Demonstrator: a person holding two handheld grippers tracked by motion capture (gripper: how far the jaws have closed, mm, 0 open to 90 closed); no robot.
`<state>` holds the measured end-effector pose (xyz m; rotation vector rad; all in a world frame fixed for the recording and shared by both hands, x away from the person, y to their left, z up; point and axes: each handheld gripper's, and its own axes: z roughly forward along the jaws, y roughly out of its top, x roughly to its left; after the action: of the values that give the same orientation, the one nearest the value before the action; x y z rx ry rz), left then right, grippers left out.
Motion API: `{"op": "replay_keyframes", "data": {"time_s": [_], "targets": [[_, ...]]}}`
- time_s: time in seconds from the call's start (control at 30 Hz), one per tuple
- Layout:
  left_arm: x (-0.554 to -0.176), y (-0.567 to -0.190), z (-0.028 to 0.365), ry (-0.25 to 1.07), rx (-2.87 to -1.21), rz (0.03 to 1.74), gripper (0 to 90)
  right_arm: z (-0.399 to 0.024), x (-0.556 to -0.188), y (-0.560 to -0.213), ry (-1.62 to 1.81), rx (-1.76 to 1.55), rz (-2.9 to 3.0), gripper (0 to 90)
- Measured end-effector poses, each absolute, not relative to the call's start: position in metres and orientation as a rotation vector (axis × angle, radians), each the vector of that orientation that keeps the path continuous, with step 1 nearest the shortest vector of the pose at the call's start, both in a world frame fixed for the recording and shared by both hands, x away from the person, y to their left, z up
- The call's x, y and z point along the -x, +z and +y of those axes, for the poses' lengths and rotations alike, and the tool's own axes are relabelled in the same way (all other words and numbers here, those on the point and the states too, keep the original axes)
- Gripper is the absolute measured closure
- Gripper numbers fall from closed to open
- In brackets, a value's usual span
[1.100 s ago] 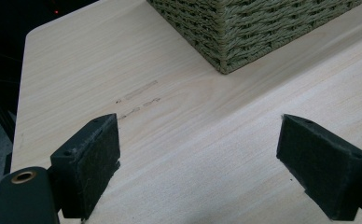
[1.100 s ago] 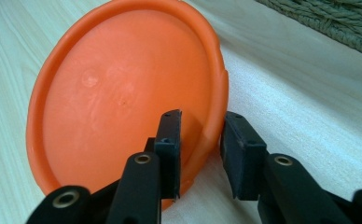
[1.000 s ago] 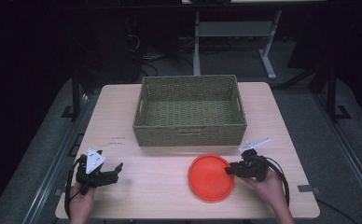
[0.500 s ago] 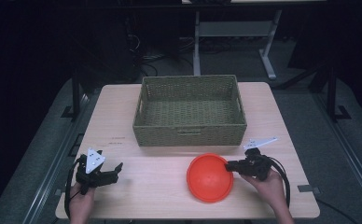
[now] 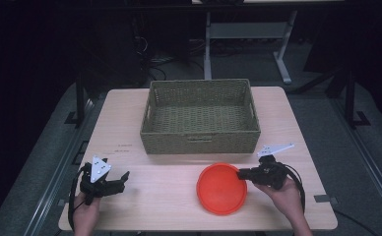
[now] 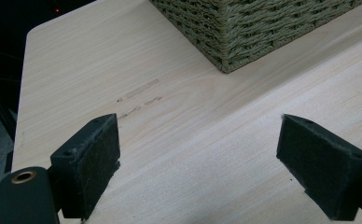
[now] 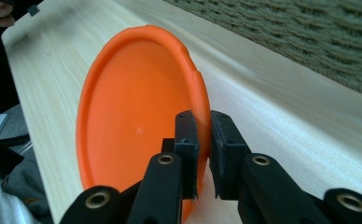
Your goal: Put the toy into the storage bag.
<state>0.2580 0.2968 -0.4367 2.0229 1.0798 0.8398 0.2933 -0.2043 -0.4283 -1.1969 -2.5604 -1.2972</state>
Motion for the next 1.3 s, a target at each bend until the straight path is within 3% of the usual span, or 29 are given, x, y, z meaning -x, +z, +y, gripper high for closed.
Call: {"op": "replay_keyframes", "data": {"time_s": [0.4, 1.3], "targets": [[-0.258, -0.436, 0.298, 0.841, -2.022, 1.08, 12.8, -0.202, -0.289, -0.392, -1.295, 1.139, -2.622, 81.9], [-0.258, -0.436, 0.3, 0.839, -2.011, 1.095, 12.8, -0.196, -0.314, -0.326, -1.255, 1.098, -2.706, 81.9]]}}
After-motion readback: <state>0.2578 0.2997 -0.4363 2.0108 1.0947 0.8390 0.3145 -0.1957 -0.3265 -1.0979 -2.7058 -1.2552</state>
